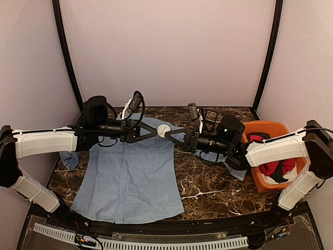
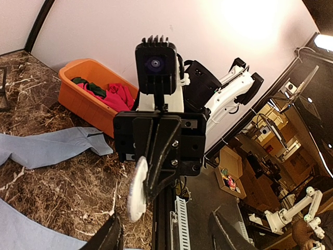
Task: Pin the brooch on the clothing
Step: Pass from the right arm to the left
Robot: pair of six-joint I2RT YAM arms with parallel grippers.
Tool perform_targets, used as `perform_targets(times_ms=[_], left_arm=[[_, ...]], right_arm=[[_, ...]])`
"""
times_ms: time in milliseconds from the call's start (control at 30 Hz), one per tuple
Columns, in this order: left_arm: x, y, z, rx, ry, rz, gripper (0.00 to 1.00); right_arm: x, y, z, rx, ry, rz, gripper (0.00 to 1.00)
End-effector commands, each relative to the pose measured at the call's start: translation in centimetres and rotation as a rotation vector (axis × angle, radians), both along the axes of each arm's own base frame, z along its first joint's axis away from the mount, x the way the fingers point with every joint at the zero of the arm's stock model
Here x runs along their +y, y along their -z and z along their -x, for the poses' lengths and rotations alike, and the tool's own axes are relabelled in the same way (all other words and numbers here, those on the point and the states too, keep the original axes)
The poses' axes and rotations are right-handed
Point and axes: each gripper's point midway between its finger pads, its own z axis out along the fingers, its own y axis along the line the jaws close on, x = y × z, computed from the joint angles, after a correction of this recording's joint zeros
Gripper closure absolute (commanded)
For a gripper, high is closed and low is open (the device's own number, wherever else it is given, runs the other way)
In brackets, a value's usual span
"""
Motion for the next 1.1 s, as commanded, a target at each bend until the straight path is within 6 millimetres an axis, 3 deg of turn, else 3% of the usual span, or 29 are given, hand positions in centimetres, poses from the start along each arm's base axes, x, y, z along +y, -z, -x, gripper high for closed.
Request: perform_targets(times_ms=[0, 333, 633, 900, 1067], left_arm=[[-0.7, -1.8, 0.8, -0.050, 0.048, 0.042, 0.50], [-1.2, -1.7, 0.4, -0.050, 0.041, 0.040, 0.63], [-1.5, -1.6, 0.0, -0.045, 0.038, 0.040, 0.99], [-1.7, -1.4, 0.0, -0.039, 0.052, 0.033, 0.99], [-1.4, -1.0, 0.8, -0.051, 0.089, -0.001, 0.99]], right_arm=[[-0.2, -0.4, -0.4, -0.010, 0.049, -0.060, 1.00], [0.2, 0.0, 0.2, 0.003, 0.020, -0.057, 1.00], [0.4, 0.2, 0.5, 0.003, 0.004, -0.047, 1.00], [0.7, 0.5, 1.0, -0.019, -0.023, 0.001, 1.00], [1.4, 0.9, 1.9, -0.048, -0.116, 0.092, 0.74]])
